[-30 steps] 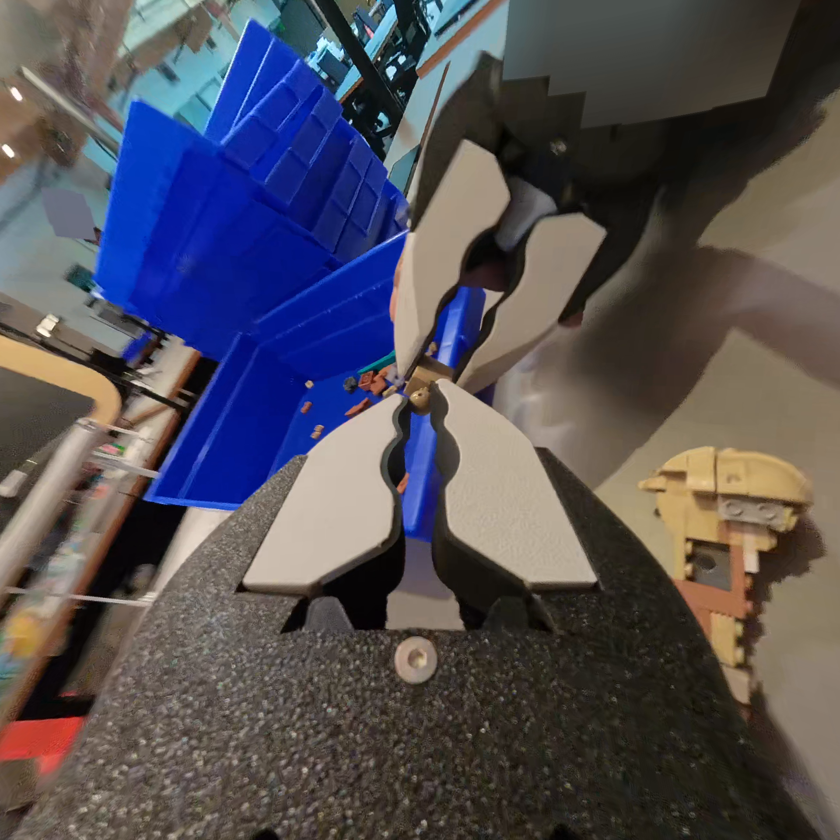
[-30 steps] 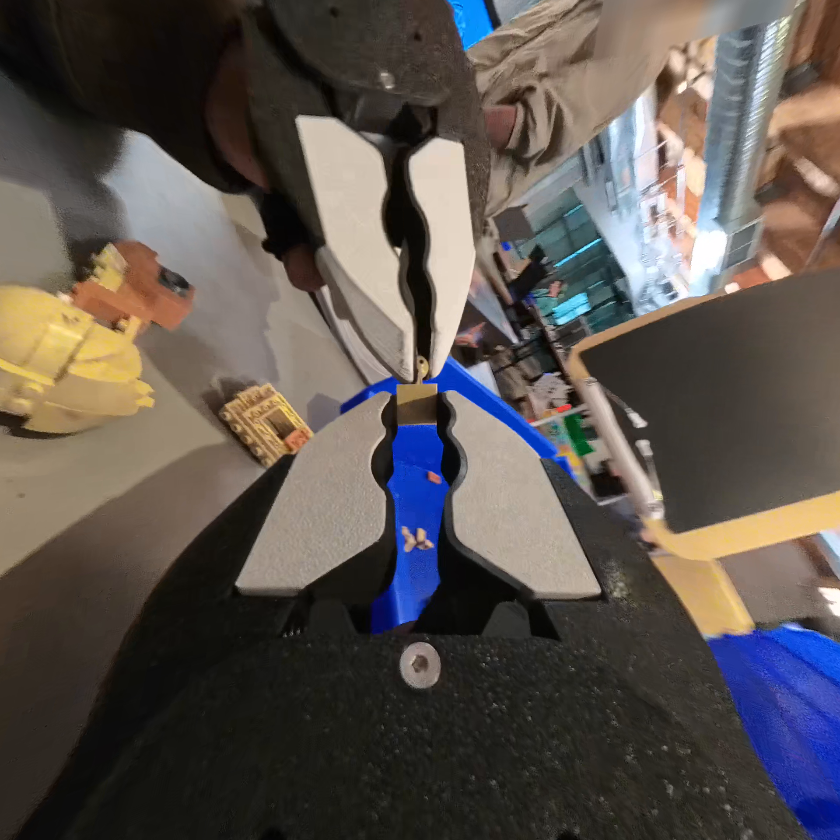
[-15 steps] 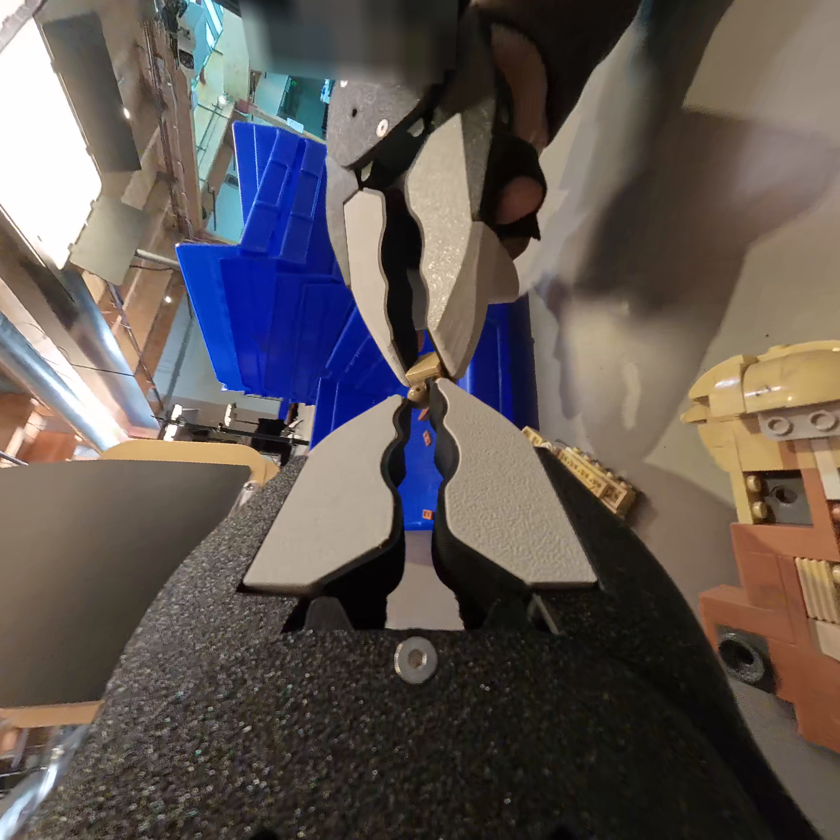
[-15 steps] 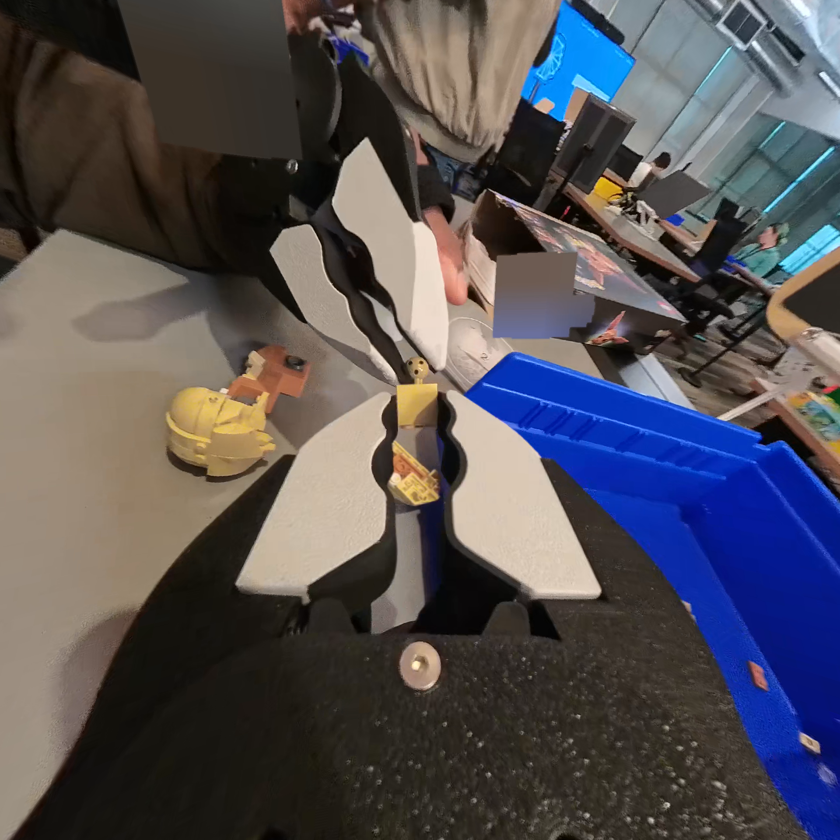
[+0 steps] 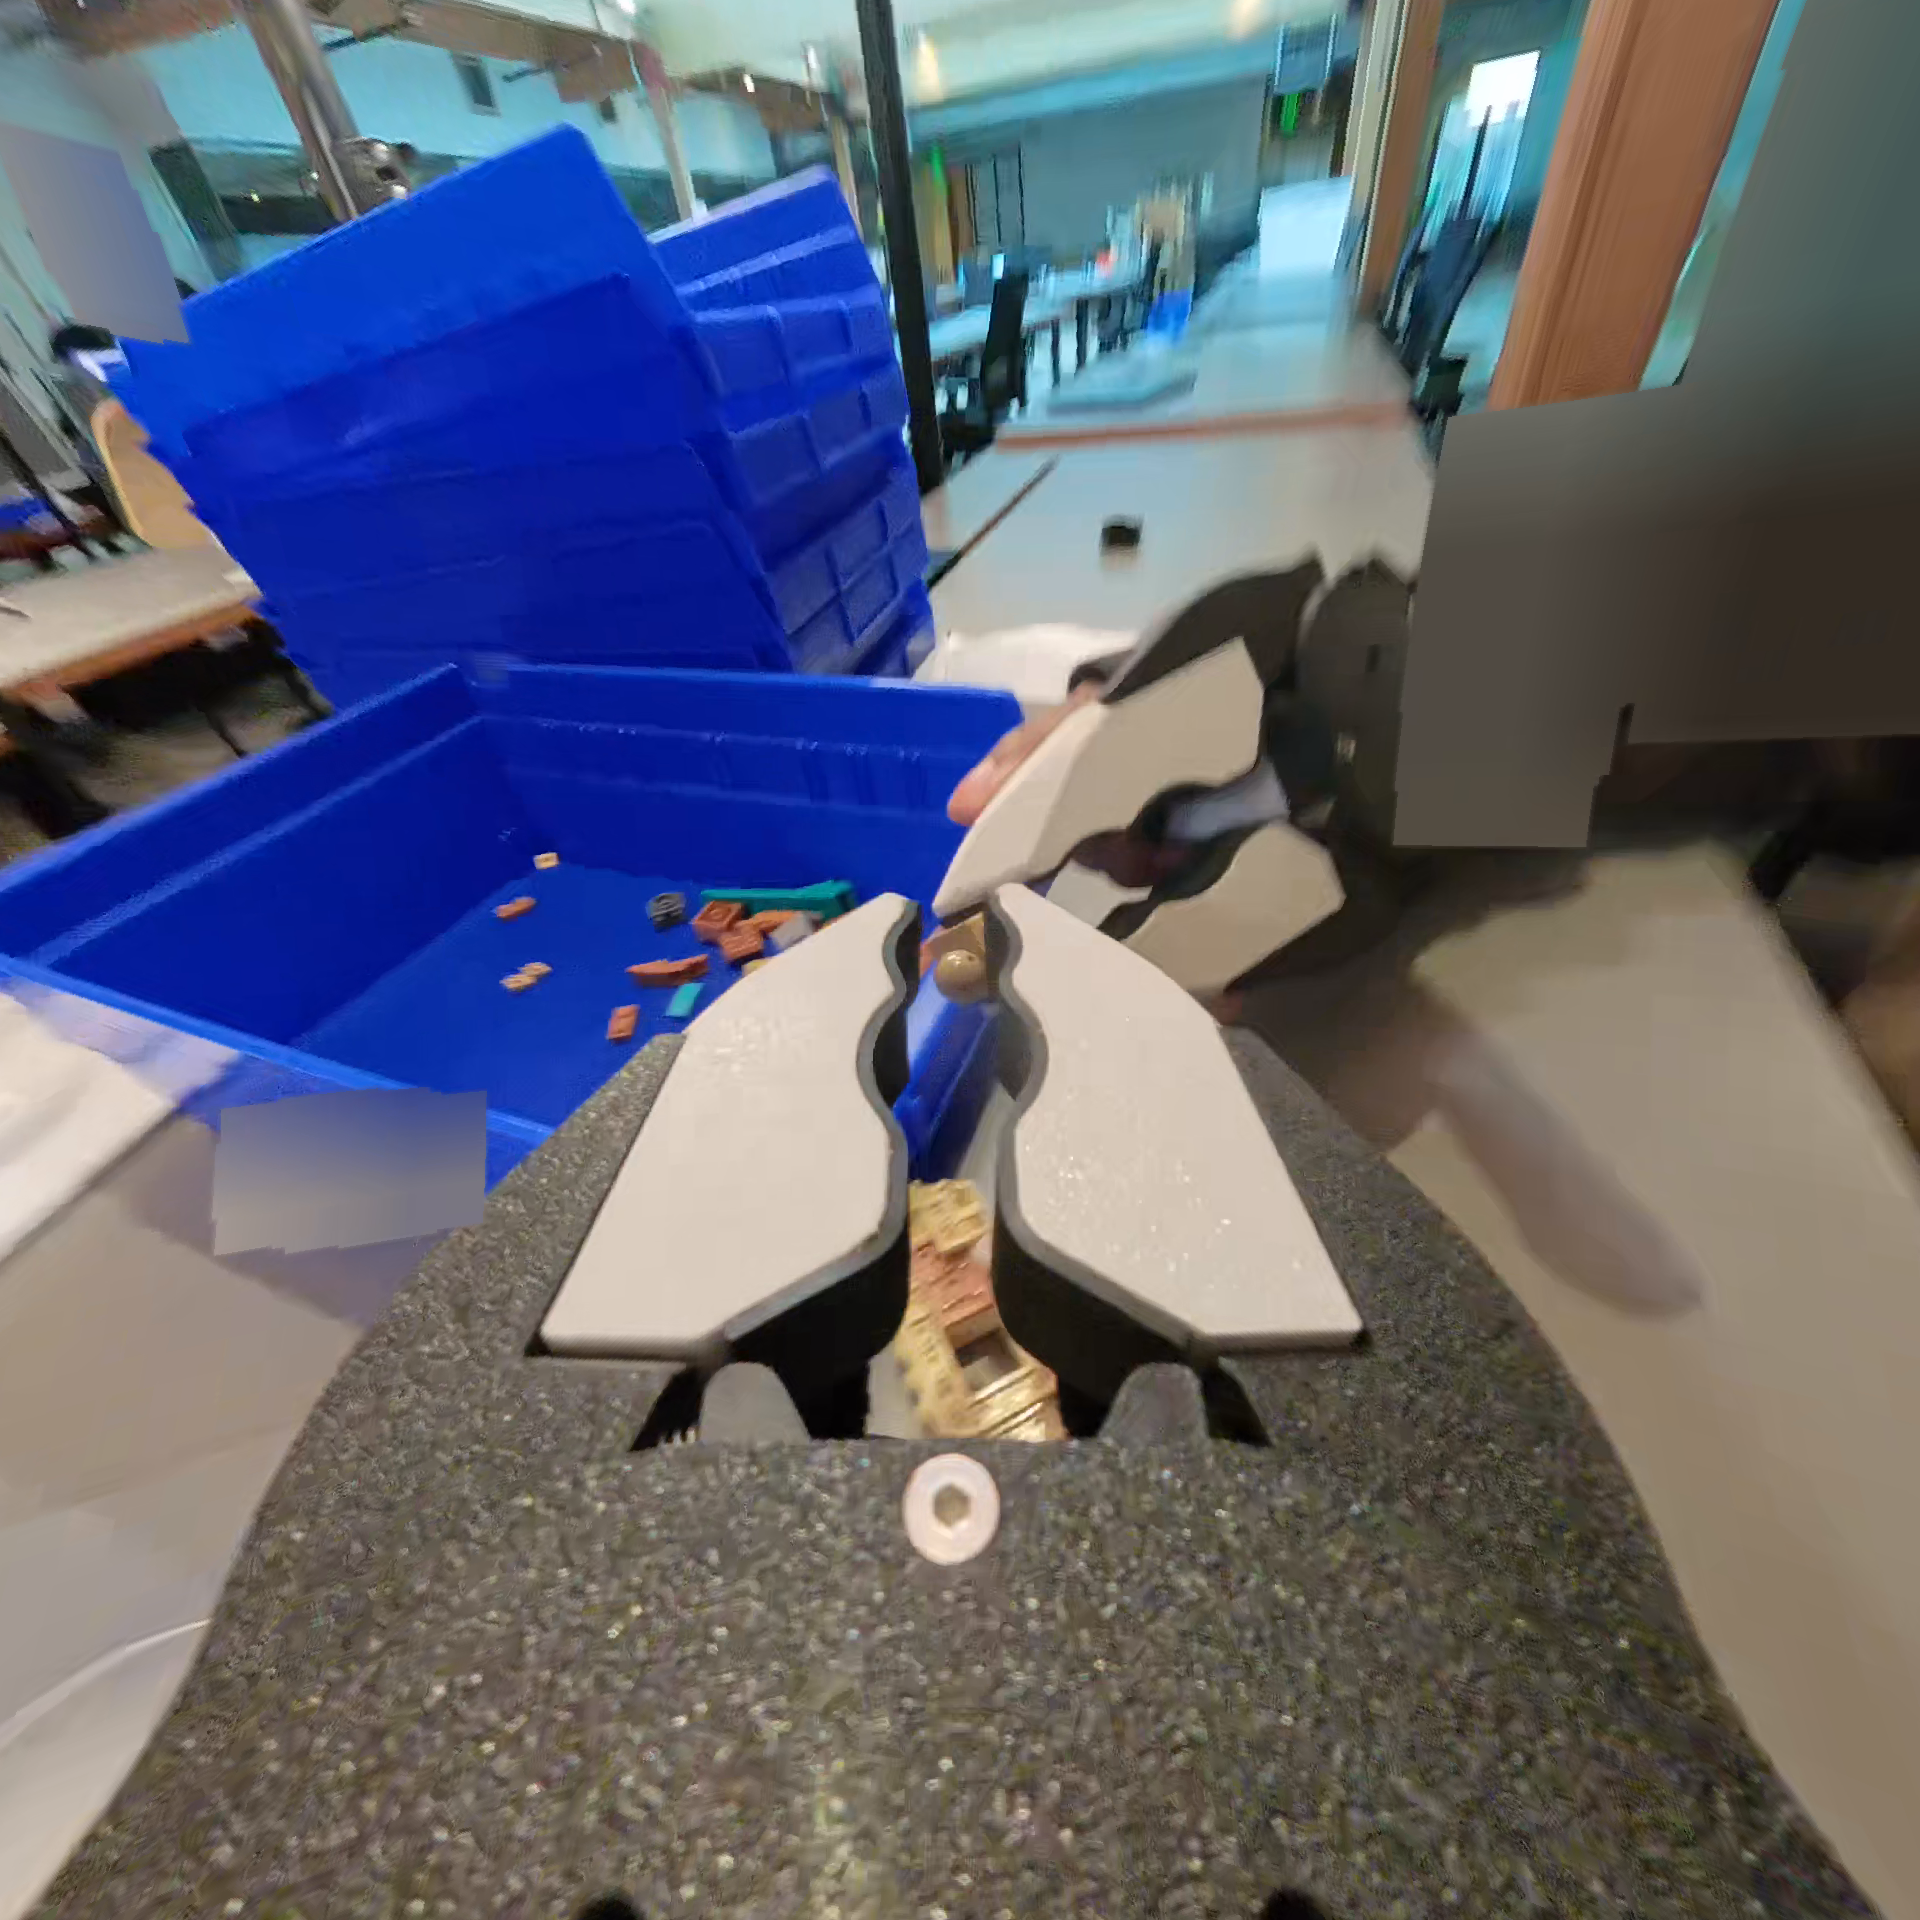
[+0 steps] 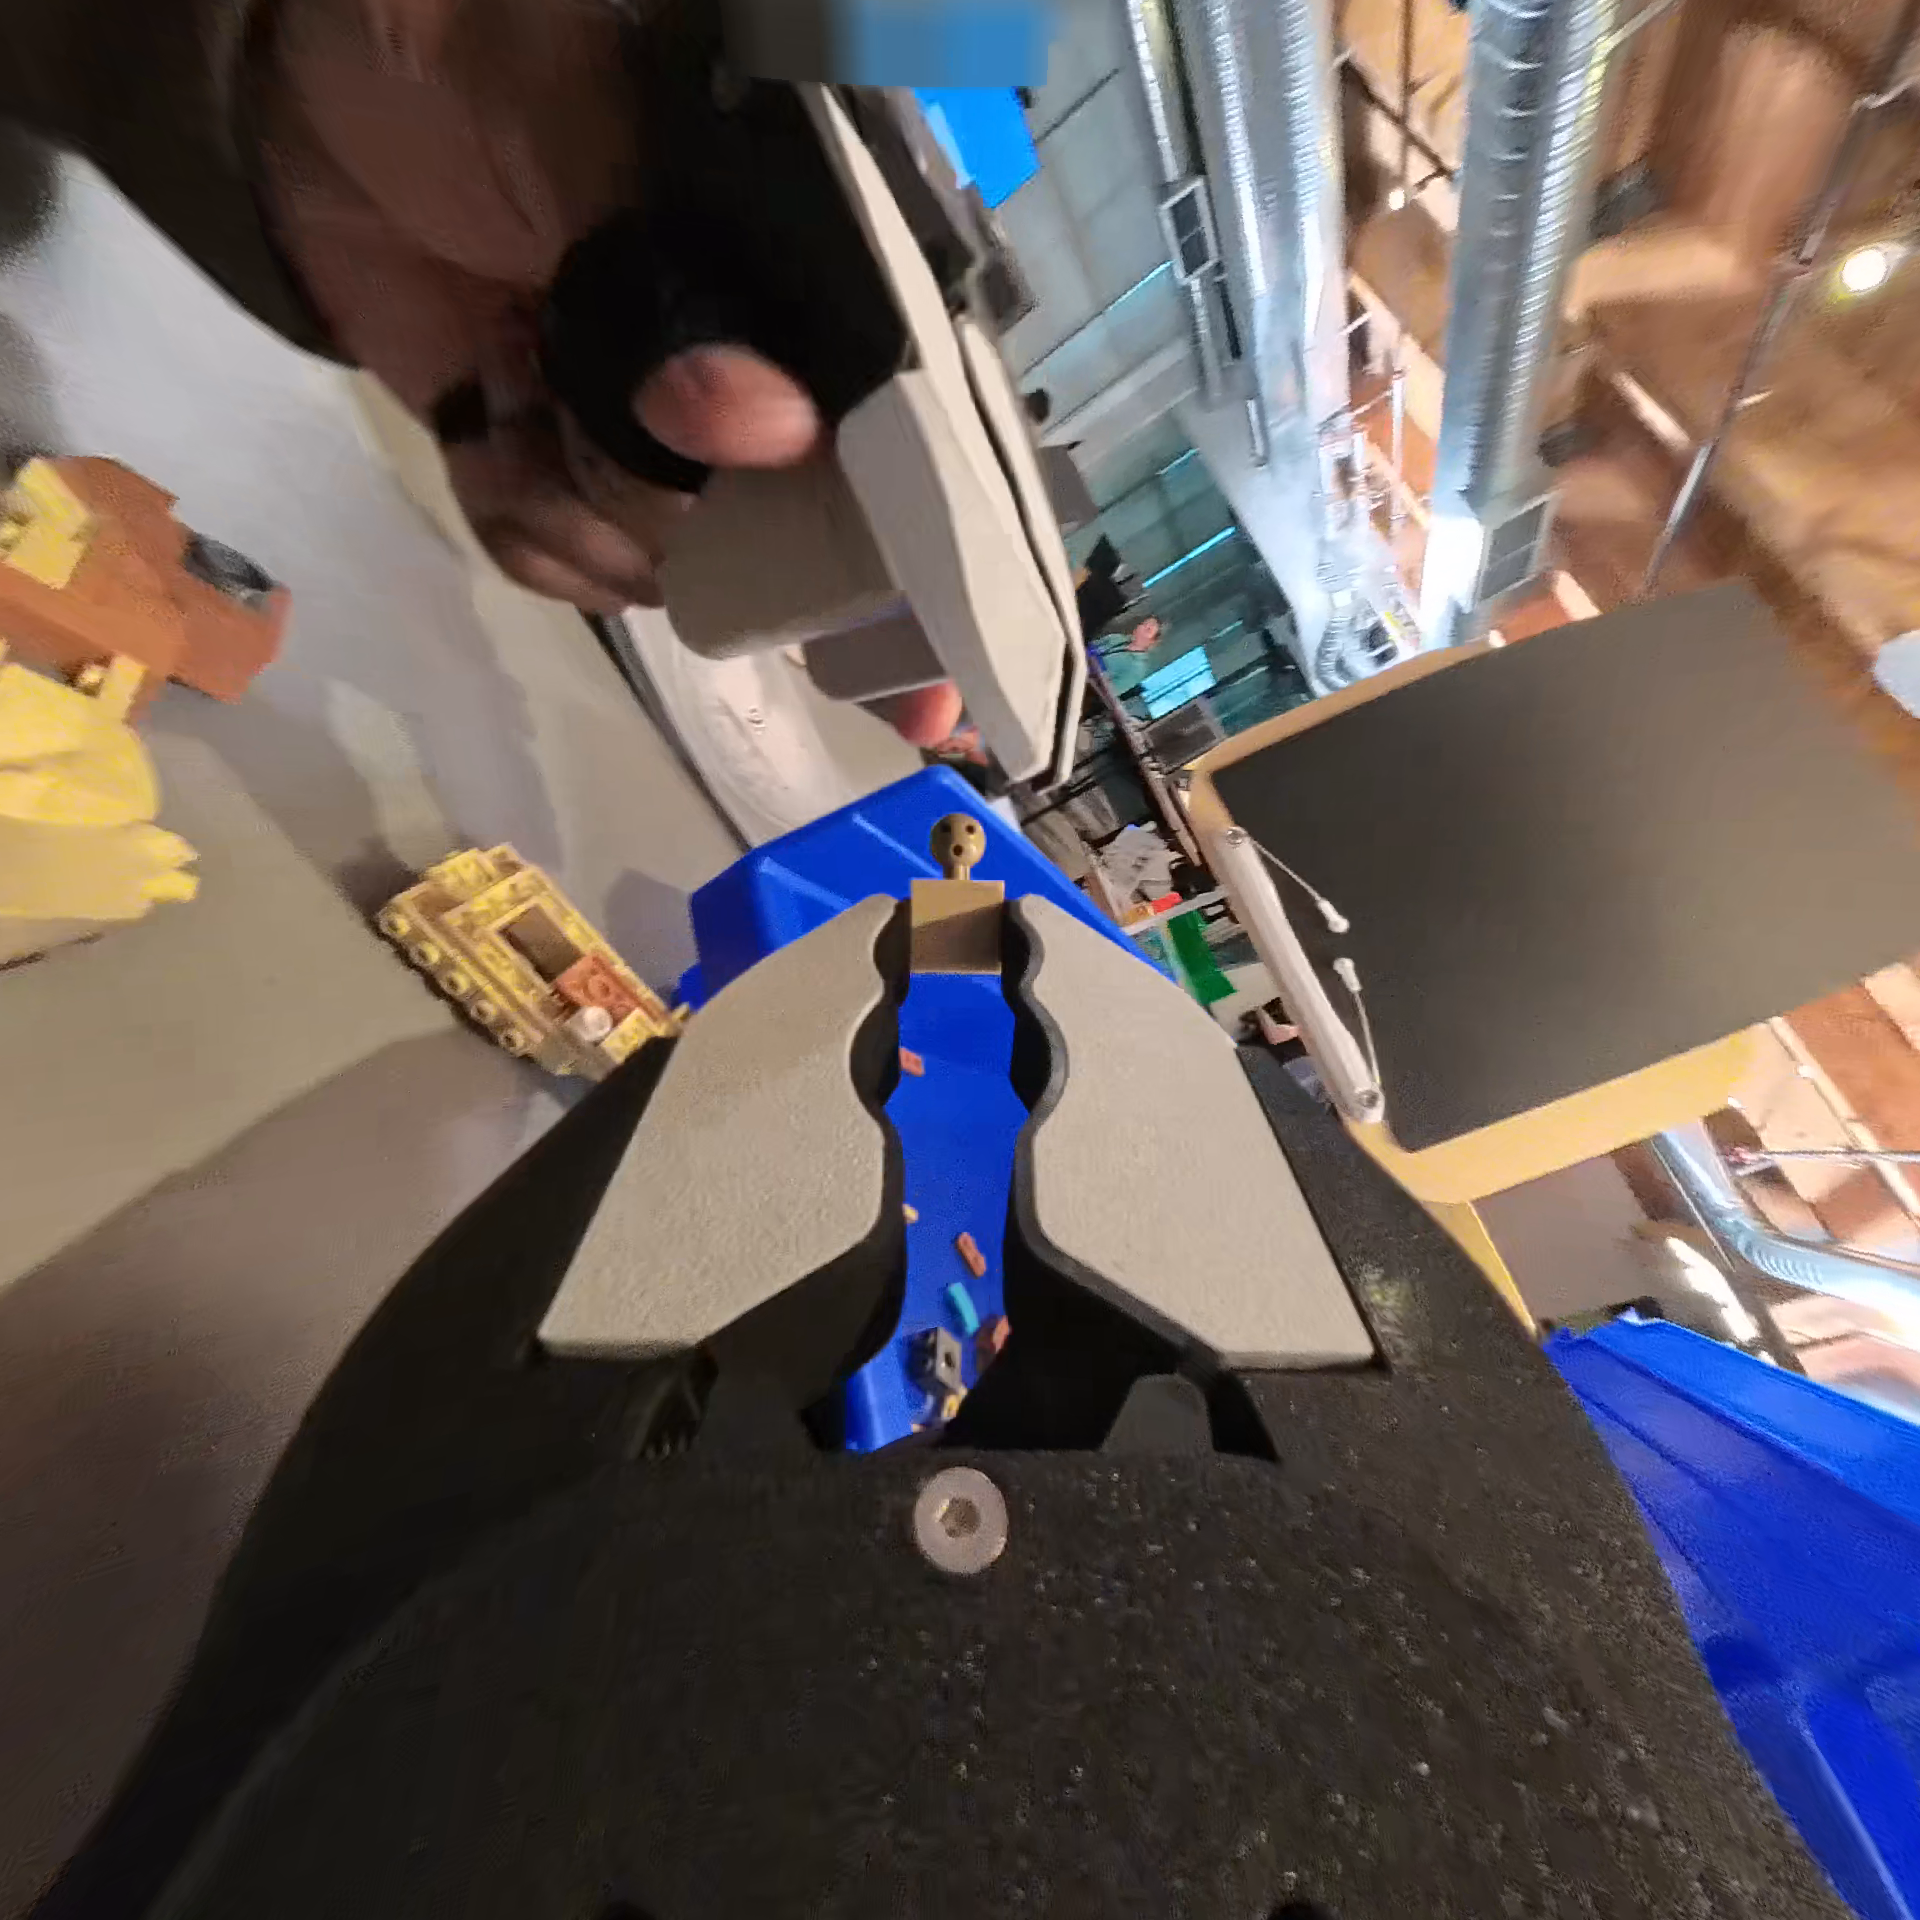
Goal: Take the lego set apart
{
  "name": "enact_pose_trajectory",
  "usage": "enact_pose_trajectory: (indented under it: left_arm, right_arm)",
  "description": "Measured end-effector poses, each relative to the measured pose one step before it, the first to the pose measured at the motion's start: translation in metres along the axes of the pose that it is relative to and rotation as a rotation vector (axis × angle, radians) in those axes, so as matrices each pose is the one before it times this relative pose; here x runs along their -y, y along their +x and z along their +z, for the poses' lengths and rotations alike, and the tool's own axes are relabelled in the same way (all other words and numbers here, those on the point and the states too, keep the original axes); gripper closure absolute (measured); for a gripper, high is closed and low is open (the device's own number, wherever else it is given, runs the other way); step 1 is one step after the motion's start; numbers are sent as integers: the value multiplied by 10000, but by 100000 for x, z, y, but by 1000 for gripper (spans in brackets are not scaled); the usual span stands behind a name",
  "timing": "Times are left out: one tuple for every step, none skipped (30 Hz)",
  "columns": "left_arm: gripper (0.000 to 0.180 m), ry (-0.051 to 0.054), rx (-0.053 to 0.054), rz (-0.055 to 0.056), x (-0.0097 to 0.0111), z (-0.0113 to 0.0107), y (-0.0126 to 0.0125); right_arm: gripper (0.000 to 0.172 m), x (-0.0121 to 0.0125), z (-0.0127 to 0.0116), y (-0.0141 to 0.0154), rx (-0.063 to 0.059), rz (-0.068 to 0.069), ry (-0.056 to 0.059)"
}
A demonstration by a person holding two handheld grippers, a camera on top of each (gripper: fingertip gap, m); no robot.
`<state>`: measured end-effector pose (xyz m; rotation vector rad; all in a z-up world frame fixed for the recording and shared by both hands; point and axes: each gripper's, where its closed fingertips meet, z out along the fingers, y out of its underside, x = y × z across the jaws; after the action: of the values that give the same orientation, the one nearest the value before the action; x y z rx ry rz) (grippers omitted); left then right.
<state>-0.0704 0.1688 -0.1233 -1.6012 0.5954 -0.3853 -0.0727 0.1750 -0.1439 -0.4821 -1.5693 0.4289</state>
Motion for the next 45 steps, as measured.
enact_pose_trajectory:
  left_arm:
    - [169,405,-148,-818,437,-31,-36]
    - [169,327,-59,-711,293,24,-92]
    - [169,276,-57,-569,176,73,-19]
    - [169,188,-55,-444,24,122,16]
    - [169,103,-30,-315,-106,159,19]
    - [169,87,57,-201,-125,144,-67]
    - [168,74,130,-106,-98,115,-147]
    - [169,58,127,-41,-90,81,-130]
    - [169,45,107,8,-88,63,-92]
    - [169,46,53,29,-73,59,-4]
    - [170,63,15,-13,-4,34,50]
    - [170,-20,5,-10,-70,68,45]
    - [170,5,14,20,-51,44,37]
    - [170,53,84,4,18,2,-63]
    - [170,55,58,-30,40,13,-44]
    - [170,83,6,-88,71,8,4]
    - [169,90,0,-144,64,23,-9]
    - [169,79,-3,-174,32,14,-26]
    - [169,98,-10,-202,36,14,-23]
    - [170,94,-52,-220,29,3,32]
    - [171,77,-35,-188,1,-2,14]
    - [171,61,-37,-135,24,-25,-12]
    - [172,1,-41,-118,10,-43,-22]
    - [172,1,70,-94,16,-50,-137]
    - [173,65,100,-42,63,-43,-75]
    - [173,102,135,13,73,-53,-52]
    - [173,77,205,35,43,-49,-138]
    - [173,59,195,39,36,-50,-119]
    - [174,29,148,33,20,-27,-72]
    - [174,-1,103,45,5,-11,-10]
    - [174,-91,93,130,-104,16,15]
    - [174,-98,137,229,-116,27,-6]
    - [174,-59,149,247,-63,1,2]
    - [174,-36,138,262,6,-17,18]
    - [174,-14,105,295,77,-40,40]
    - [174,-8,51,338,76,-49,76]
    - [174,-41,25,408,43,-58,68]
    - [174,-53,41,417,42,-73,51]
    - [174,-28,12,364,85,-55,77]
    - [175,-13,-17,281,104,-53,72]
    - [175,-1,-44,262,99,-65,71]
    - [176,-35,-57,208,33,-49,17]
    - [176,18,-129,51,57,-68,47]
    - [180,158,-19,-94,229,-153,-171]
    - [180,305,85,-124,547,-304,-552]
  right_arm:
    - [156,157,-47,305,-218,57,45]
    - [155,108,-33,287,-197,78,32]
    - [156,69,-34,307,-217,51,14]
    - [156,32,-9,219,-157,20,-9]
    - [156,4,24,76,-71,12,-33]
    - [156,45,13,0,-36,16,-4]
    - [156,148,-26,7,-56,8,57]
    - [156,146,-18,19,-59,-22,42]
    - [156,107,-1,-30,-27,-31,-3]
    - [156,54,16,-17,-36,-9,-36]
    - [156,30,38,-34,-41,14,-34]
    - [156,37,15,-47,-28,16,-10]
    - [156,2,13,7,-61,-5,-27]
    - [156,-31,20,32,-58,-24,-33]
    - [156,-9,8,69,-67,-16,-12]
    - [156,23,9,66,-63,16,0]
    - [156,23,13,55,-51,33,-9]
    - [156,-3,18,57,-51,26,-30]
    - [156,1,17,36,-54,10,-26]
    - [156,8,29,-3,-40,6,-19]
    - [156,-5,8,-7,-33,9,-21]
    - [156,23,5,-21,-31,1,-8]
    - [156,25,18,-46,-26,-17,-11]
    - [156,4,36,-23,-39,-28,-40]
    - [155,28,36,10,-71,-31,-35]
    - [155,43,33,35,-105,-62,-41]
    - [154,19,33,33,-124,-117,-78]
    - [154,-27,65,-7,-114,-168,-113]
    - [152,-47,88,-53,-88,-183,-127]
    - [150,2,71,-37,-84,-159,-97]
    - [150,67,29,19,-100,-130,-64]
    - [149,72,38,43,-79,-108,-65]
    - [150,11,49,43,-57,-81,-106]
    - [151,-11,43,-5,-10,-51,-110]
    - [152,2,8,-25,11,-18,-85]
    - [153,37,-41,20,19,28,-29]
    - [154,69,-42,7,89,91,16]
    - [154,73,-45,8,164,206,54]
    - [154,93,-61,10,214,358,89]
    - [155,126,-73,12,245,459,127]
    - [155,114,-64,-24,272,479,126]
    - [155,87,-58,-71,304,479,126]
    - [155,112,-84,-69,316,513,177]
    - [155,-109,-89,53,256,564,77]
    - [155,-369,-67,361,119,607,-22]
